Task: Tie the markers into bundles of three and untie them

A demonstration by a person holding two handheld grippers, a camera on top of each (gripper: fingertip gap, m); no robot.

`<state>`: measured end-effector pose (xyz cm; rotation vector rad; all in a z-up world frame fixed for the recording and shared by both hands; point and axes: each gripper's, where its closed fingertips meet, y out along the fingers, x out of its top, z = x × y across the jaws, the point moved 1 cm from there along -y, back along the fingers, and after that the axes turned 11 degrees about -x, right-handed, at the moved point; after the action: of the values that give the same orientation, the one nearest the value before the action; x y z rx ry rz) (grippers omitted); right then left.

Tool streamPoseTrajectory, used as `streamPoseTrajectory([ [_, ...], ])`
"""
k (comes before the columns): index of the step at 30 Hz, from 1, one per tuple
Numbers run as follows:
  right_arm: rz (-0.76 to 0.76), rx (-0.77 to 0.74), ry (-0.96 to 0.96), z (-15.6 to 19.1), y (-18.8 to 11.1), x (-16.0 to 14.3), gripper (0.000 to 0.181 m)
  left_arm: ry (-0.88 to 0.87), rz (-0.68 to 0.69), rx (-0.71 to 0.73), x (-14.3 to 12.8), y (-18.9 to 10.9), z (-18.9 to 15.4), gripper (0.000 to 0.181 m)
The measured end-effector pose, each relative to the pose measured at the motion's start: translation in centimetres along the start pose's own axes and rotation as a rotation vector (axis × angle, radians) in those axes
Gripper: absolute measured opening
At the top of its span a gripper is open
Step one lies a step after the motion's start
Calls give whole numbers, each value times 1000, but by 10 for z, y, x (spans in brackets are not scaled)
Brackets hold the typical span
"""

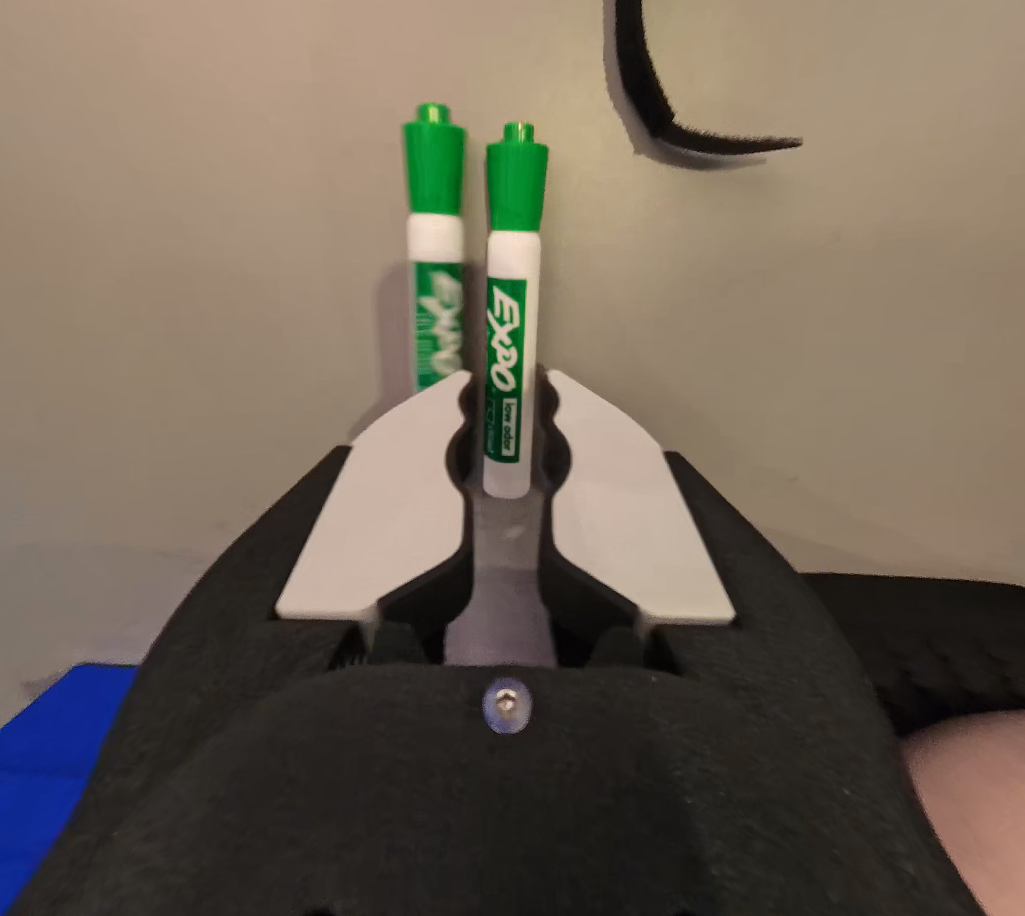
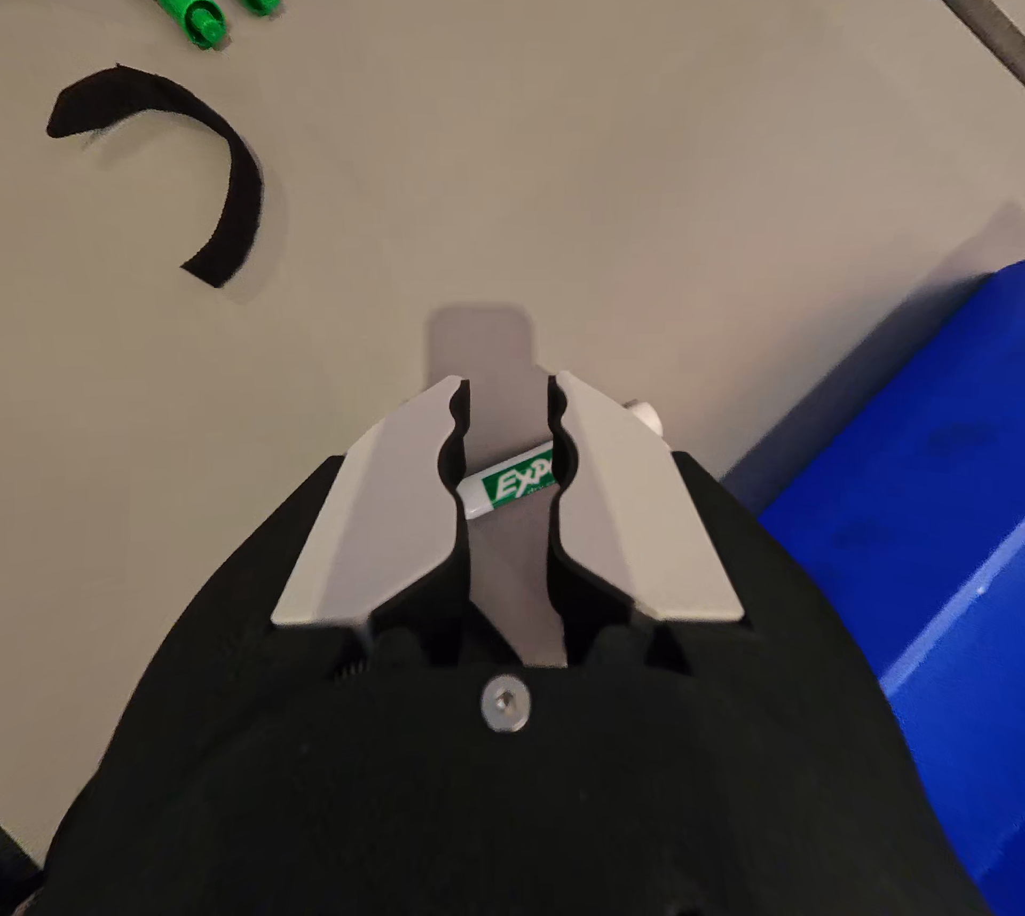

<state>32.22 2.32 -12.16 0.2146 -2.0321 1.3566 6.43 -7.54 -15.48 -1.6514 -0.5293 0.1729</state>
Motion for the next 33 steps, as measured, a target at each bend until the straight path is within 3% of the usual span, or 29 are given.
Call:
streamPoseTrajectory([
  [3,-37,33,16,9,2,1,28,-13,47,28,-5,8,7,48],
  [7,-97,128,-36,31,10,24,27,14,43,13,-4,11,6,48],
  [10,-293,317,-108,60,26,96,28,6,-21,-5,-1,0,4,48],
  [12,-419,408,-138,72,51,152,41,6,-55,1,-2,-9,4,47],
  [14,-433,467,-210,79,89,191,52,-2,-78,-5,-4,-13,4,48],
  [17,-398,604,-210,95,134,223,52,-10,-108,-71,-7,-6,1,47],
  [19,-335,644,-228,105,153,225,48,-12,-123,-117,-8,-2,-2,46],
  [24,-232,541,-429,116,189,203,47,-13,-89,-118,-5,2,-3,46],
  [28,-208,627,-408,124,181,196,38,-5,-43,-68,-8,-5,-6,47],
  [33,-224,623,-423,126,175,190,39,-23,-129,19,-14,-41,-4,47],
])
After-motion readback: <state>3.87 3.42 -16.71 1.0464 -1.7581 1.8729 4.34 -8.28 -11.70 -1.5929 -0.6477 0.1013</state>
